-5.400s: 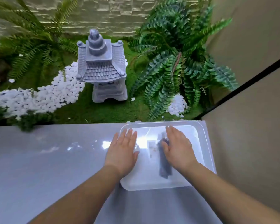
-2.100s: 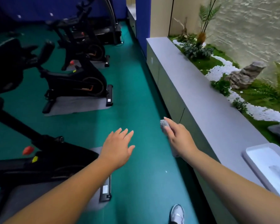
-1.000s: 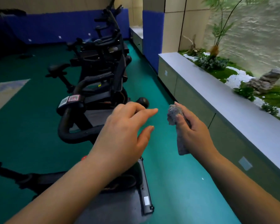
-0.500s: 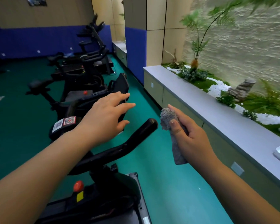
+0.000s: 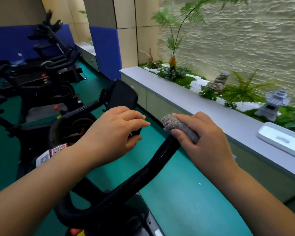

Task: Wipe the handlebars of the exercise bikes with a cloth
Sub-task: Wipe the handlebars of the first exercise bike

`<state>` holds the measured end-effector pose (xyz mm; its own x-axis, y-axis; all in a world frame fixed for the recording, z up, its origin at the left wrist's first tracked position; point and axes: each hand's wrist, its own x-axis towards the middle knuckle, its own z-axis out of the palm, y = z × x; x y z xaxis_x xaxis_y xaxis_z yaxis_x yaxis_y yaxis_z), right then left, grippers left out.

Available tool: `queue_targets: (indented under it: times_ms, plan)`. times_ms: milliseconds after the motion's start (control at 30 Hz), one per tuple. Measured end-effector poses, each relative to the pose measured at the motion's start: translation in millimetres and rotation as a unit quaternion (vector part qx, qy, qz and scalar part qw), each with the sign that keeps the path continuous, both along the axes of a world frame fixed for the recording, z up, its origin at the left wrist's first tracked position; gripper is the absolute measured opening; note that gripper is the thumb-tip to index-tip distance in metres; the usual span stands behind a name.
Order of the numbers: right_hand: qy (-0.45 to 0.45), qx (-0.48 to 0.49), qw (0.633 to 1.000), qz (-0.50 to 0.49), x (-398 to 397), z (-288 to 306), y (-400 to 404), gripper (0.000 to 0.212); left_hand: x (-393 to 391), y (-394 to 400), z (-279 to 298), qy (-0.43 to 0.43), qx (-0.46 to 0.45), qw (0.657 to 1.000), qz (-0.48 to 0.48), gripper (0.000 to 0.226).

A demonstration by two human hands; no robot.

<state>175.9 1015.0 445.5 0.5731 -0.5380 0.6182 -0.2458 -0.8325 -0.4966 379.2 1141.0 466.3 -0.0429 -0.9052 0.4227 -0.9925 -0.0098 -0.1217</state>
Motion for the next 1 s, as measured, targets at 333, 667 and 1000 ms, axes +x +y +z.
queue_targets:
  times_ms: [333,667,1000]
  plan:
    - [-0.005,-0.042,0.977,-0.211,20.8,-26.9,74.4,0.039,23.3,2.0,-11.6,0.013,-0.016,0.994,-0.109,0.056]
    - [0.007,-0.069,0.973,-0.221,23.8,-38.4,91.2,0.036,26.7,-4.6,-13.1,0.011,-0.041,0.985,-0.165,0.055]
    - [-0.008,-0.054,0.976,-0.212,21.2,-38.1,82.6,0.037,23.3,-1.4,-19.2,0.051,-0.046,0.987,-0.148,0.055]
